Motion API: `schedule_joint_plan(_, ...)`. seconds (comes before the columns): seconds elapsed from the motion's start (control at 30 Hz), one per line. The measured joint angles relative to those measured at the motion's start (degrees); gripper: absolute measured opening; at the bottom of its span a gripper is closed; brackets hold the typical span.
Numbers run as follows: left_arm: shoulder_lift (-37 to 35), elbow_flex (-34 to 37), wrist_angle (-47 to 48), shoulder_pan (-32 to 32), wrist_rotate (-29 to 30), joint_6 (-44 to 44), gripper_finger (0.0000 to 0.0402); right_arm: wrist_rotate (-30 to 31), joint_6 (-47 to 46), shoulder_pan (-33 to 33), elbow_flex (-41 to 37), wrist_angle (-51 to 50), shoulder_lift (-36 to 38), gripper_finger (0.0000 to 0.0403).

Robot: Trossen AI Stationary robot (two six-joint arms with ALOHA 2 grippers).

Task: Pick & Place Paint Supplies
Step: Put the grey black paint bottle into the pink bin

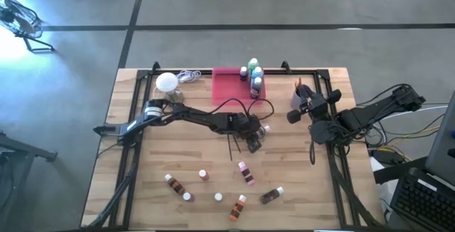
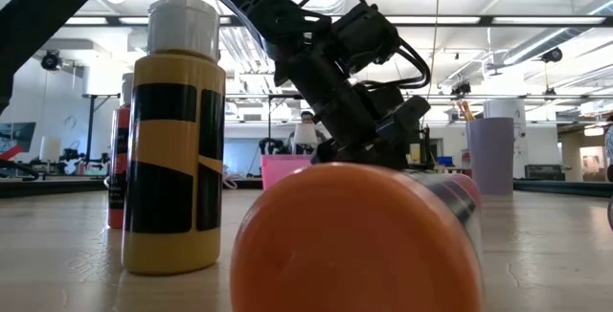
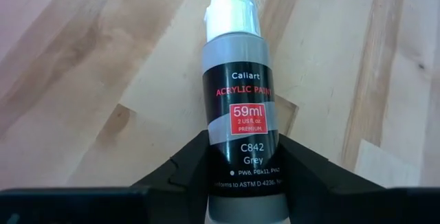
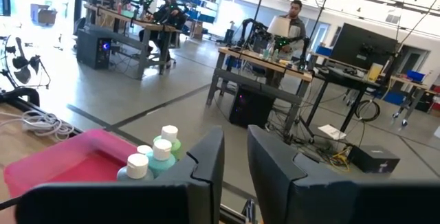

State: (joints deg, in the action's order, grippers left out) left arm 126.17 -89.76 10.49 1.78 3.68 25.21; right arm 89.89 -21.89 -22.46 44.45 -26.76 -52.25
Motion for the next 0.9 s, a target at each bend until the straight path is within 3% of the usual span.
schedule_joint_plan(0.27,-0.1,0.0,1.6,0.0,-0.1,0.2,0.0151,0.0,0.0,0.0,0.0,0.0,0.0,0.0093)
schedule_joint_plan(0.6,-0.1,0.0,1.7,0.0,-0.2,-0.1,0.0206,0.0,0.0,0.0,0.0,0.0,0.0,0.0126)
schedule_joint_plan(0.9,-0.1,0.0,1.9,0.1,-0.2,-0.1,0.0191,0.0,0.0,0.0,0.0,0.0,0.0,0.0148)
